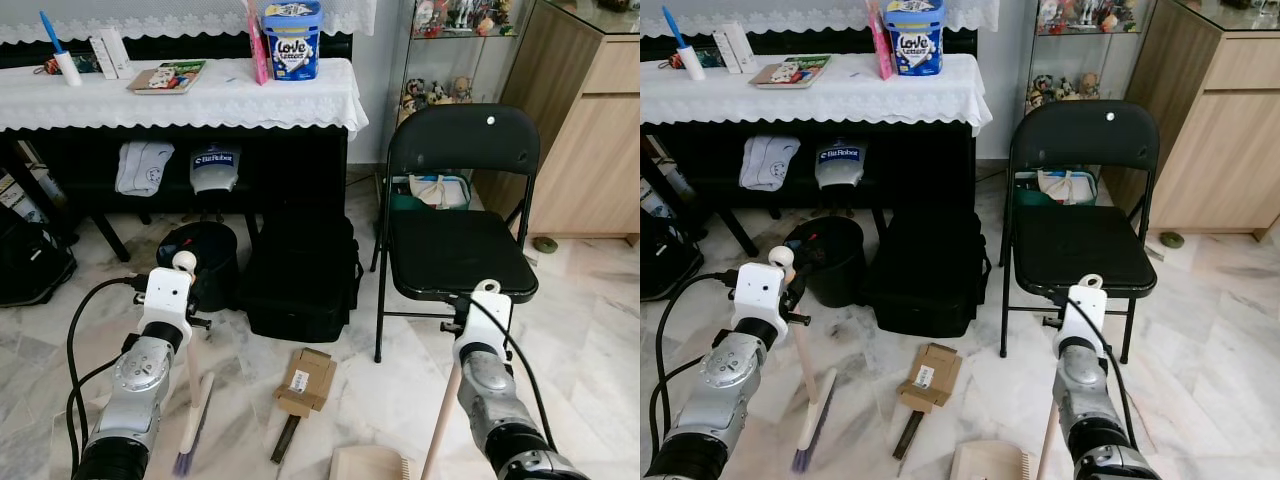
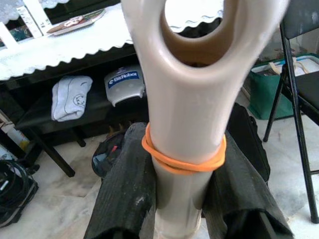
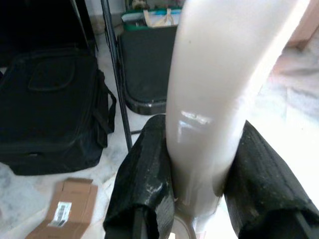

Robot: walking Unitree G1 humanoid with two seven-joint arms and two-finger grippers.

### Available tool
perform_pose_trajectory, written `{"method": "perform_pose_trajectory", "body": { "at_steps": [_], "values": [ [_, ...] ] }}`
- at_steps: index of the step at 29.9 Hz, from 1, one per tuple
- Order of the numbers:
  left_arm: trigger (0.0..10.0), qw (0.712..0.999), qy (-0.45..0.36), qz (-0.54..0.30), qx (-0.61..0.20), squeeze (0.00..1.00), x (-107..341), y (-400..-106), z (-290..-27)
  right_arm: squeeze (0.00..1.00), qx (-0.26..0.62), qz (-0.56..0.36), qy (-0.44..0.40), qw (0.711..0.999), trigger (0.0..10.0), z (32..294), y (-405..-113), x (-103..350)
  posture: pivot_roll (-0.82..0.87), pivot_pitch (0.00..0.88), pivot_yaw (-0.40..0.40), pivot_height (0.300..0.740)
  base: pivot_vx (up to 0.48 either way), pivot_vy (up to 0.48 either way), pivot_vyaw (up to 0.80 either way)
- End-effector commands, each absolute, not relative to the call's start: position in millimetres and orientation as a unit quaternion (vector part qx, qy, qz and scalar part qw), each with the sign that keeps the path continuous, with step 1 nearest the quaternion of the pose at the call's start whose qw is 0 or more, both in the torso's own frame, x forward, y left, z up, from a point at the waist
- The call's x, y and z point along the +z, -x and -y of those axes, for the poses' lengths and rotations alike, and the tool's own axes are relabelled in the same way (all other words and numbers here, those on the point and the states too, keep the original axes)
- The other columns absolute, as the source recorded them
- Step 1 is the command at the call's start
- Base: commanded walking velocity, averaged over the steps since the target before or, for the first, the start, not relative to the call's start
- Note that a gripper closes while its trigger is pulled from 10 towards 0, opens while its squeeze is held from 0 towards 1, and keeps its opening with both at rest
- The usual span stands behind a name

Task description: Sweep floor

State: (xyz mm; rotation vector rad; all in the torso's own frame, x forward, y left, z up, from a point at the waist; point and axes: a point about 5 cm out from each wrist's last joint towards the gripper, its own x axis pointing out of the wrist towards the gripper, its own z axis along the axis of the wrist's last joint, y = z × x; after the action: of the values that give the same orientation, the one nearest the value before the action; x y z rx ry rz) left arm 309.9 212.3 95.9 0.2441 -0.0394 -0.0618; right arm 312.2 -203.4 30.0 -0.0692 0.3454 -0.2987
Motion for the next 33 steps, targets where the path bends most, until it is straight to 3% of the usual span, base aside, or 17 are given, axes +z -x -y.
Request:
{"method": "perform_pose_trajectory", "body": {
  "at_steps": [1,16,33],
  "values": [
    [10.0,0.991,-0.127,0.032,-0.030,0.00,102.8,-313.9,-213.3,0.00,-0.148,-0.121,0.044,0.981,10.0,202.2,-321.2,47.3,0.03,0.000,0.058,0.740,0.000,0.000,0.00],
    [10.0,0.991,-0.126,0.030,-0.024,0.00,100.8,-311.7,-215.0,0.00,-0.113,-0.096,0.080,0.986,10.0,191.4,-319.7,46.1,0.04,0.000,0.051,0.740,0.000,0.000,0.00],
    [10.0,0.991,-0.132,0.020,-0.007,0.00,94.4,-307.0,-223.5,0.00,-0.122,-0.116,0.095,0.981,10.0,202.8,-310.8,33.5,0.04,0.000,0.052,0.740,0.000,0.000,0.00]
  ]
}}
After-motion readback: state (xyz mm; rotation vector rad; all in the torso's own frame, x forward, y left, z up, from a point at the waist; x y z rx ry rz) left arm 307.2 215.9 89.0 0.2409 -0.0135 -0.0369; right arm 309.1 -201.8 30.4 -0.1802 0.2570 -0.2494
